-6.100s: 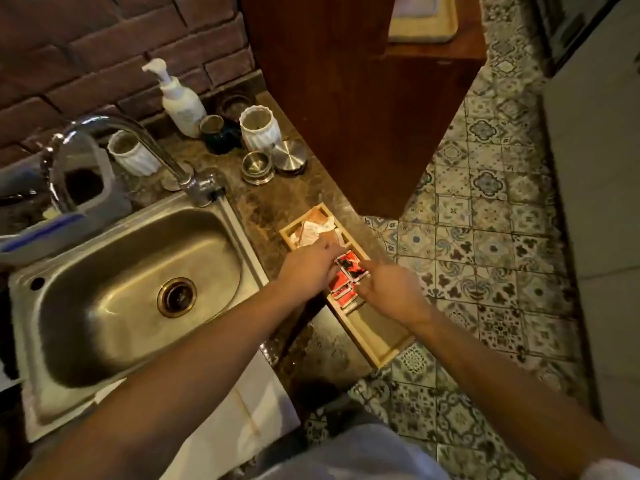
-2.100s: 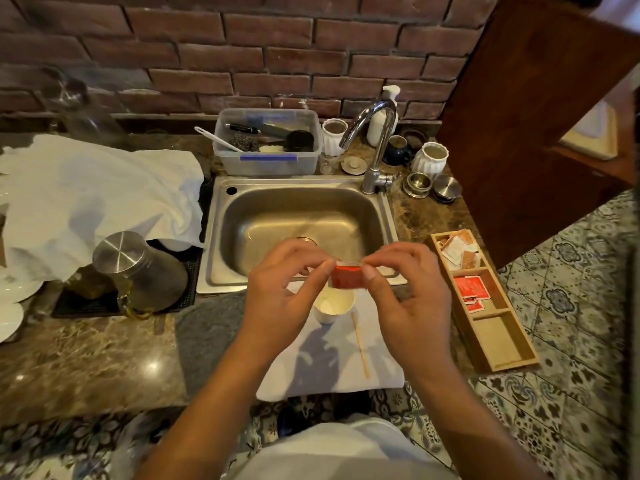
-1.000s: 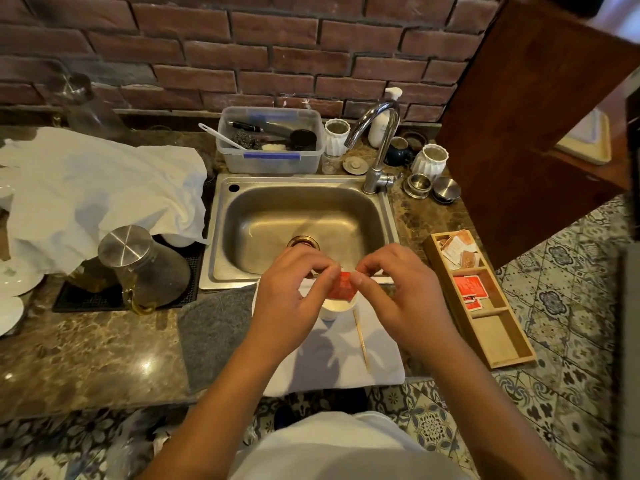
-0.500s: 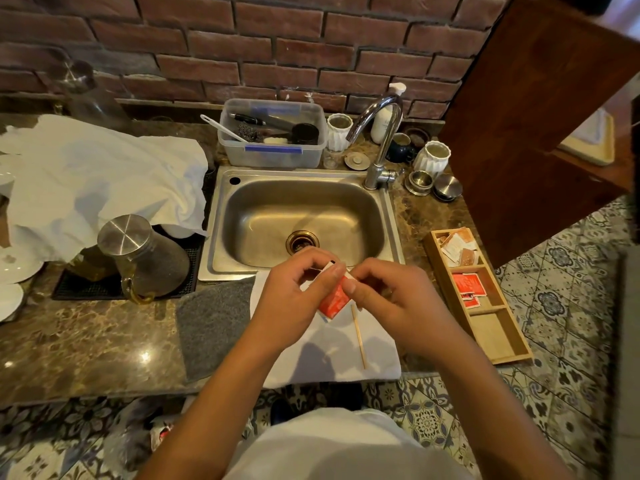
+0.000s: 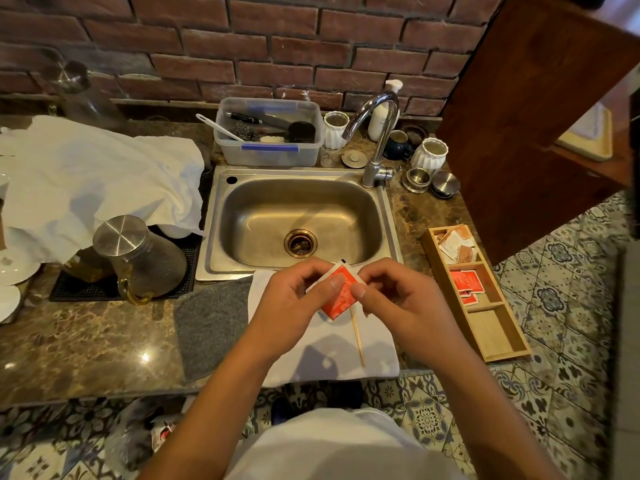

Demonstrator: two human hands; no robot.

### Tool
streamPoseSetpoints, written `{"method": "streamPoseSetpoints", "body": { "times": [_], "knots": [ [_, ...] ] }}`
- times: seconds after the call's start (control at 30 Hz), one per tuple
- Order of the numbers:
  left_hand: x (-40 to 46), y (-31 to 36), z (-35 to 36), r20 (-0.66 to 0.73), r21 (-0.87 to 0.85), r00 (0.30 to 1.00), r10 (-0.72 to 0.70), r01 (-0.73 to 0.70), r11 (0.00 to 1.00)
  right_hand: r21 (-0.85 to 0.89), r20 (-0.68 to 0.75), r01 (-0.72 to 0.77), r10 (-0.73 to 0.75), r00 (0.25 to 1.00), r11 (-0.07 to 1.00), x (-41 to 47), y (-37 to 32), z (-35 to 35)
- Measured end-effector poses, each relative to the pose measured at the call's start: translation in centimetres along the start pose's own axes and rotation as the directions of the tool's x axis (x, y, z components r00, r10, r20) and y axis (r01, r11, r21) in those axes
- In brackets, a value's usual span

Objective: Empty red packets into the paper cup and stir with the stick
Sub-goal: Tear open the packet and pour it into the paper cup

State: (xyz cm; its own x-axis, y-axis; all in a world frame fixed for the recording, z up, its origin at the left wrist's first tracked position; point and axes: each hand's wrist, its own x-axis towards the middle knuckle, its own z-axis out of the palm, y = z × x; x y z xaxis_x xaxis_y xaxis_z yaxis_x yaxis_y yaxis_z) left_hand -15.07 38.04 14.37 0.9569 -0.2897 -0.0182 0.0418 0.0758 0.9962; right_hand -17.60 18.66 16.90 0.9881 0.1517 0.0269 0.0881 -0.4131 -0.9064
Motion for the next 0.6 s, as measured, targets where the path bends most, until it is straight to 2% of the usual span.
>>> {"method": "streamPoseSetpoints", "body": {
  "times": [0.13,0.23,0.37,0.47,0.53,0.6],
  "knots": [
    [0.0,0.3,-0.1,0.096,0.057,0.995,-0.019,0.013,0.998,-0.006,0.009,-0.042,0.042,0.999,0.999,-0.4,0.1,-0.2],
    [0.0,0.3,0.0,0.07,0.124,0.998,0.003,-0.012,0.992,-0.104,-0.04,-0.009,0.005,0.999,0.995,-0.4,-0.1,-0.3],
    [0.3,-0.8,0.3,-0.019,0.33,0.992,0.124,-0.111,0.937,-0.21,-0.139,-0.052,0.023,0.99,0.976,0.0,-0.5,0.0],
    [0.3,-1.0,0.4,-0.012,0.466,0.968,0.249,-0.215,0.858,-0.137,-0.1,-0.068,0.054,0.994,0.988,-0.2,-0.6,-0.2],
    [0.3,-0.9,0.5,0.001,0.491,0.958,0.288,-0.251,0.834,-0.103,-0.093,-0.085,0.076,0.993,0.991,-0.2,-0.4,-0.4],
    [0.2,-0.8,0.6,-0.005,0.455,0.96,0.281,-0.248,0.855,-0.178,-0.126,-0.079,0.057,0.99,0.981,-0.1,-0.1,-0.4]
  ]
}}
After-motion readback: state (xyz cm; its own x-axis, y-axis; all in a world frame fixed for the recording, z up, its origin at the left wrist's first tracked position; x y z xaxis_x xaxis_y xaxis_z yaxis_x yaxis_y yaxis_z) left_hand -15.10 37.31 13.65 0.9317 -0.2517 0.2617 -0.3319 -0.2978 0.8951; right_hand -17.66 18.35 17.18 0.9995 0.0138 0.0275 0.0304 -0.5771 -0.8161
